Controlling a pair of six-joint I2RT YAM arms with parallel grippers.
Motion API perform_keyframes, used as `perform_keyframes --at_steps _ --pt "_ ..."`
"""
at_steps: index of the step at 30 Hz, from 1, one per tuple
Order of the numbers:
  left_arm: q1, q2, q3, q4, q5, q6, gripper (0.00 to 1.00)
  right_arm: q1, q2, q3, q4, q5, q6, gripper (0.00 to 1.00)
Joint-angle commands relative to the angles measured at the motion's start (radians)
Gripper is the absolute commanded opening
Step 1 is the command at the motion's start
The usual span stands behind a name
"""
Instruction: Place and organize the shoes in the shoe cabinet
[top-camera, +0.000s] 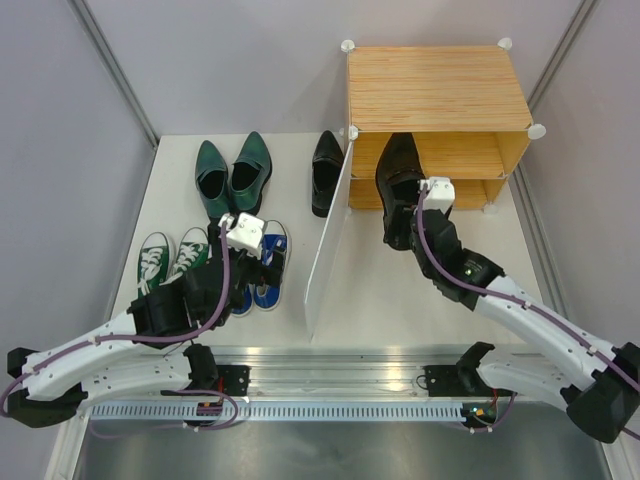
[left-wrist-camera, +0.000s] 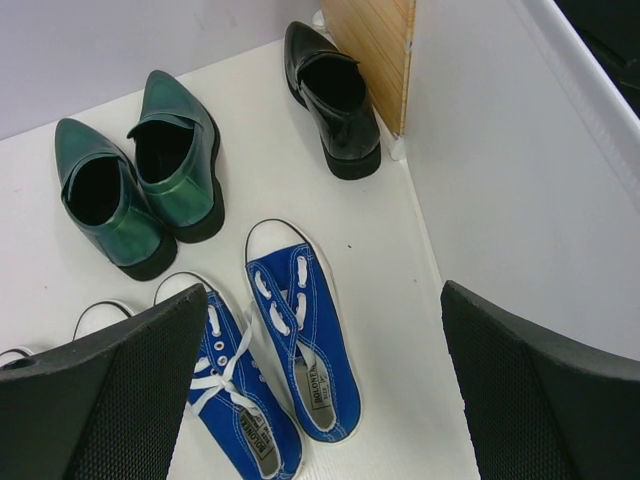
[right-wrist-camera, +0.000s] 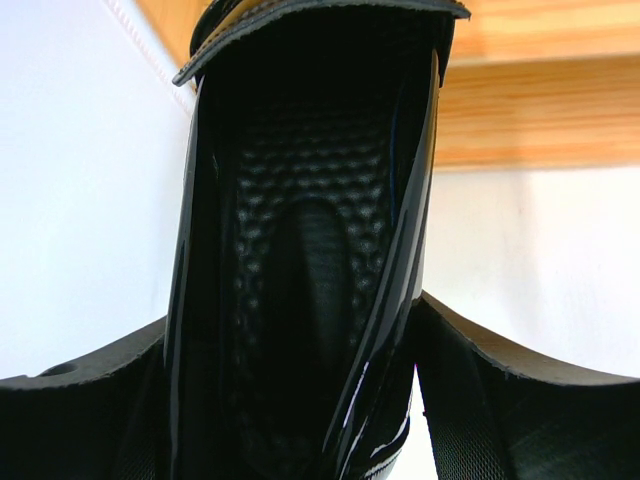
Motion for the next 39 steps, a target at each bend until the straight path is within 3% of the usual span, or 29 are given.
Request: perform_keyframes --at_steps 1,17,39 --pt "-0.001 -0.001 0.029 -0.004 0.019 0.031 1.0 -0.038 0.048 0.121 0.213 -0.052 -0.082 0.01" --pt "-0.001 0.016 0.026 -0.003 0.027 0.035 1.0 -0.185 0.408 0.325 0.408 -0.161 -0.159 0.01" --pt "-0.001 0.026 0.026 -0.004 0.037 0.038 1.0 -0.223 0.619 0.477 0.442 -0.207 -0.144 0.03"
